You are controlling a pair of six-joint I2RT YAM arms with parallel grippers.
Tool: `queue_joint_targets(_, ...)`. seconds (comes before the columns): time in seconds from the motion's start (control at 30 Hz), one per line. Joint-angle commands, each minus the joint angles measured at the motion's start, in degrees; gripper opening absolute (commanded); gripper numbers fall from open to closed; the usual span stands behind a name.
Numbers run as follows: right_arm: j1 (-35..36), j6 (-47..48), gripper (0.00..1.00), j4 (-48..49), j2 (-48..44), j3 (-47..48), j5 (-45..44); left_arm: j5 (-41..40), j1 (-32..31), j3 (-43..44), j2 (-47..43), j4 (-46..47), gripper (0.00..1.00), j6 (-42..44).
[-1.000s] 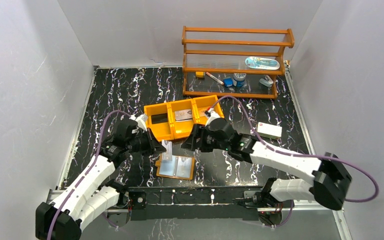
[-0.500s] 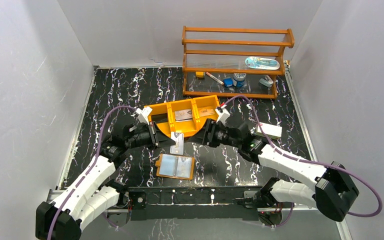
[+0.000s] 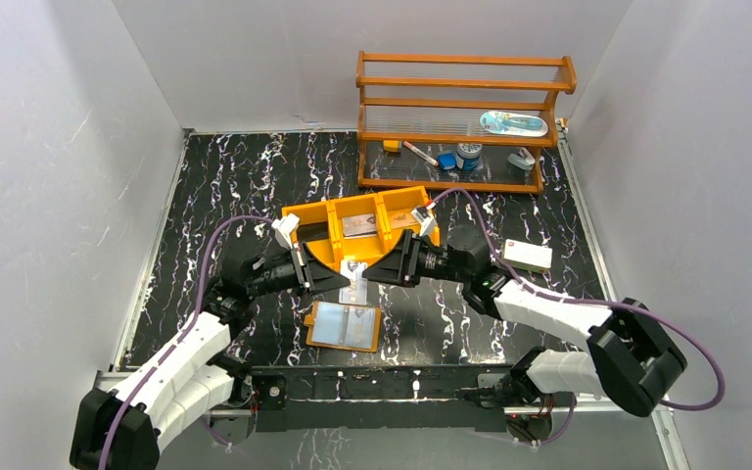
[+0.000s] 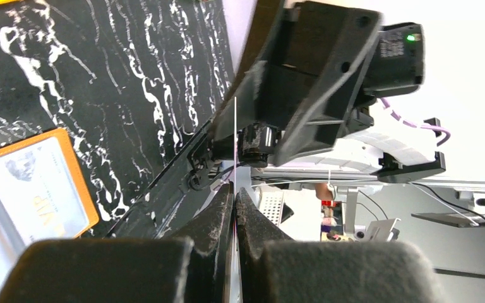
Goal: Take the credit cards out of the card holder
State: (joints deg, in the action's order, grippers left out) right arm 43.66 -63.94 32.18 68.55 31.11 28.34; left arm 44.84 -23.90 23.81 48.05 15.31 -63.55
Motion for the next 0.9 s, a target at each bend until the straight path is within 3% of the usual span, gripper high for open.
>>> queue_joint_targets(0.0,0.76,-3.7,0.52,10.42,3.49,-0.34,4.48,2.79,-0.16,0.67,-0.77,5.28,0.0,-2.36)
queue_joint_targets(0.2,1.03,-5.95,0.4,14.79,4.69,-1.73,5.5,2.55,-0.18,0.71,-0.84,4.74,0.0,-1.71)
queue_joint_targets(0.77,1.95,-13.09,0.31,27.1,9.89,-2.99,6.14,5.35,-0.18,-1.1,0.02,8.95,0.0,-3.12)
queue_joint_targets(0.87,1.96,-13.31,0.22,27.35,10.32,-3.07,6.21,5.37,-0.18,-0.73,0.18,7.55,0.0,-1.98)
